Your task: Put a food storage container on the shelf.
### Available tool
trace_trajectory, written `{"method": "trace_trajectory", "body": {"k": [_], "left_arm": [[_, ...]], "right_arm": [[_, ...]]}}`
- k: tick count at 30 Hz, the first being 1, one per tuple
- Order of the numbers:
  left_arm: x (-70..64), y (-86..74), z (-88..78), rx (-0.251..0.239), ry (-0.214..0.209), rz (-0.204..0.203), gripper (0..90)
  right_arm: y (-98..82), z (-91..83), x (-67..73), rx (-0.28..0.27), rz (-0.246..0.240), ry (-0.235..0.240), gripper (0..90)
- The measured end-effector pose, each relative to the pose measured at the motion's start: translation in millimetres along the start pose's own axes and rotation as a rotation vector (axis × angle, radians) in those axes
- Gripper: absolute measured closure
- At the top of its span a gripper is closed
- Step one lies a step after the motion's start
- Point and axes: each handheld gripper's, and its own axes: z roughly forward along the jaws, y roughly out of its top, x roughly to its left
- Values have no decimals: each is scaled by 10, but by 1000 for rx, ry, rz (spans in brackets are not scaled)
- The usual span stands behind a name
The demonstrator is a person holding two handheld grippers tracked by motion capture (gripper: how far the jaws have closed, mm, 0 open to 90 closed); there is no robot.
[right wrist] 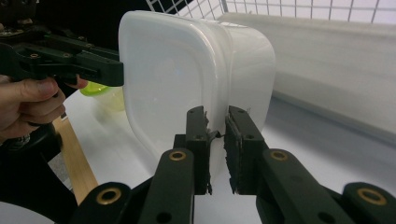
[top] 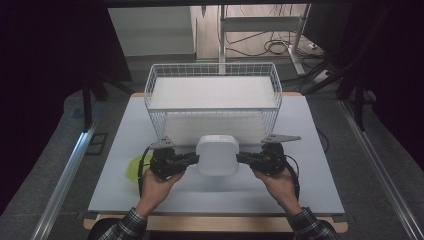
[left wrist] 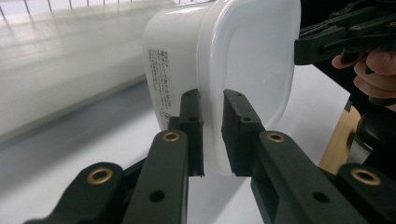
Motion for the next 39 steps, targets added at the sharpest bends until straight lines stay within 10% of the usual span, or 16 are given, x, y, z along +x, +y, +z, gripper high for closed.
{"method": "trace_trajectory", "body": {"k": [39], "left_arm": [[-77, 855, -478, -124, 16, 95, 802]], "right_arm": [[913, -215, 151, -100, -89, 13, 790]]}}
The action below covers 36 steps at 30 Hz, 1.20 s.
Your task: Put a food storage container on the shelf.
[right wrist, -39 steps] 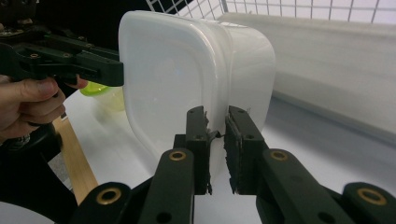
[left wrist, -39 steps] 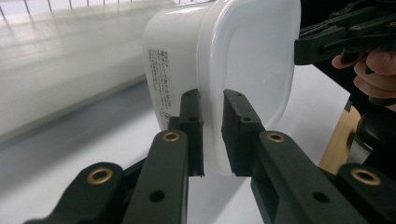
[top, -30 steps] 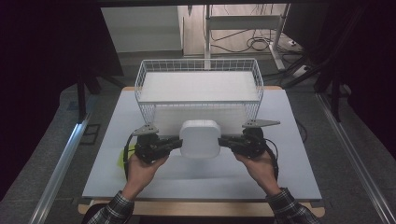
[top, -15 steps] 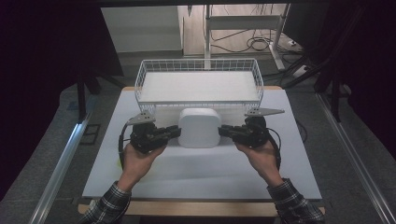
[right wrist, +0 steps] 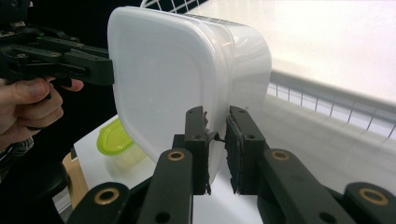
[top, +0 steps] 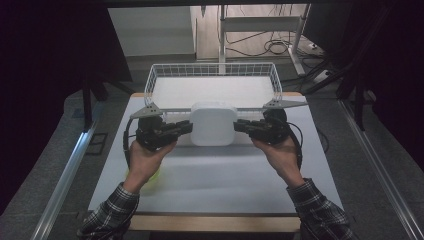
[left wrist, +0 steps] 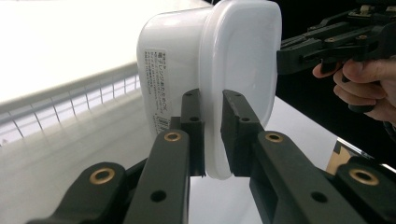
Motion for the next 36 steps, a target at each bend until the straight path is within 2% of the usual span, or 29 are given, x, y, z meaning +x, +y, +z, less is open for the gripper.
{"method": "trace_trajectory", "body": {"k": [13, 14, 25, 29, 36], "left_arm": [[108, 360, -41, -29, -3, -4, 802], [127, 394, -33, -29, -3, -6, 802], [275, 702, 90, -36, -10, -18, 802], [340, 749, 153, -34, -8, -28, 801], [467, 727, 248, -30, -12, -61, 794]], "right_arm": [[400, -8, -17, -19, -12, -20, 787], [464, -4, -37, -25, -10, -24, 787], [721, 8, -166, -56, 4, -57, 784], [783, 31, -217, -58, 13, -70, 782], [813, 120, -299, -52, 29, -76, 781]]}}
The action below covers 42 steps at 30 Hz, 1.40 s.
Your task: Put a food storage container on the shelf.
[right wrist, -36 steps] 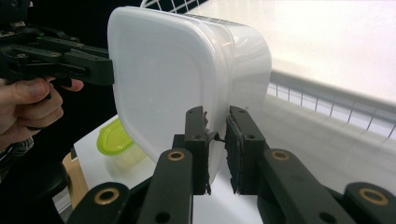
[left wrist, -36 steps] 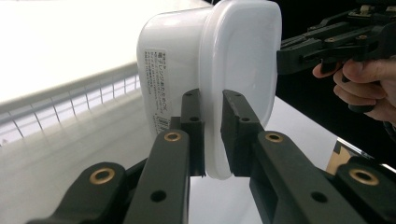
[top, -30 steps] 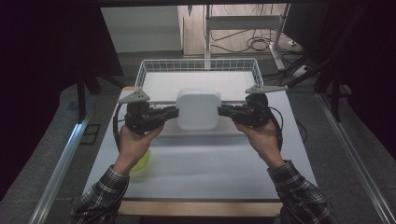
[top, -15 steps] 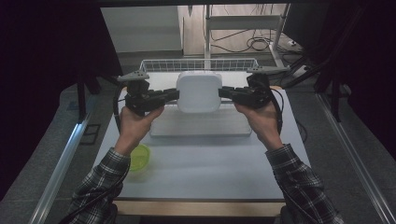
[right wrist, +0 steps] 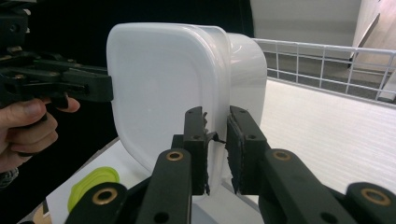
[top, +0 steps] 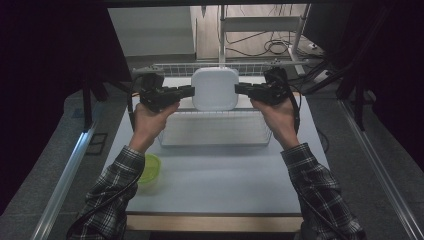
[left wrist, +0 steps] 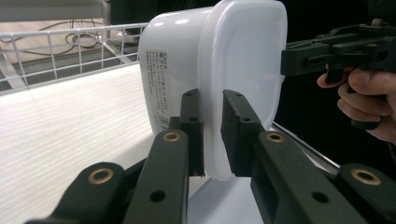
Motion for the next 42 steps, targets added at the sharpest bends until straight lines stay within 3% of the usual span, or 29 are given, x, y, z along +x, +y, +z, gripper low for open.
{"method": "trace_trajectory", "body": {"k": [10, 15, 22, 28, 35, 37, 42], "left_arm": [[92, -12, 60, 7, 1, -11, 769], [92, 22, 88, 4, 6, 5, 696], [88, 80, 187, 12, 65, 41, 601], [108, 88, 261, 30, 106, 51, 578], [159, 108, 291, 26, 97, 24, 563], [170, 123, 311, 46, 121, 38, 559], [192, 139, 352, 41, 125, 30, 540]], "right_arm": [[29, 102, -47, 19, 5, -9, 754], [41, 142, -64, 14, 4, -7, 699], [66, 216, -74, 22, -15, -35, 650], [66, 287, -100, 40, -20, -52, 616], [71, 315, -145, 43, -3, -44, 595], [83, 327, -145, 46, -3, -58, 564], [98, 360, -137, 45, -19, -91, 553]]}}
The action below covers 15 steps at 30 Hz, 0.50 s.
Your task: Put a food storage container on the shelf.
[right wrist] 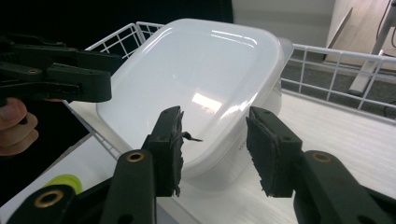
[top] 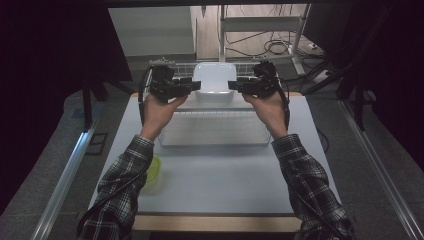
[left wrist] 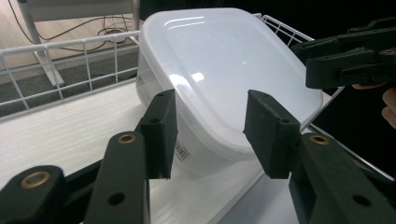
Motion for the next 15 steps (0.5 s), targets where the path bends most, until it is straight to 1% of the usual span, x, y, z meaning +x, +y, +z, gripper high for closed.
{"method": "trace_trajectory", "body": {"k": [3, 7, 9, 11, 13, 14, 15], "left_arm": [[13, 11, 13, -2, 2, -5, 533], [24, 20, 27, -4, 9, -7, 519], [27, 29, 36, -6, 16, -1, 510], [24, 41, 52, -9, 39, 4, 497], [25, 43, 57, -11, 41, 2, 492], [34, 50, 70, -13, 50, 2, 480], [34, 50, 70, -13, 50, 2, 469]], "right_arm": [[7, 13, -7, -6, -4, -11, 544], [10, 34, -36, -16, 11, -14, 540], [13, 45, -46, -20, 17, -16, 540], [17, 56, -56, -25, 19, -22, 539], [24, 68, -60, -26, 22, -30, 539], [29, 79, -59, -29, 24, -37, 539], [29, 79, -59, -29, 24, -37, 539]]}}
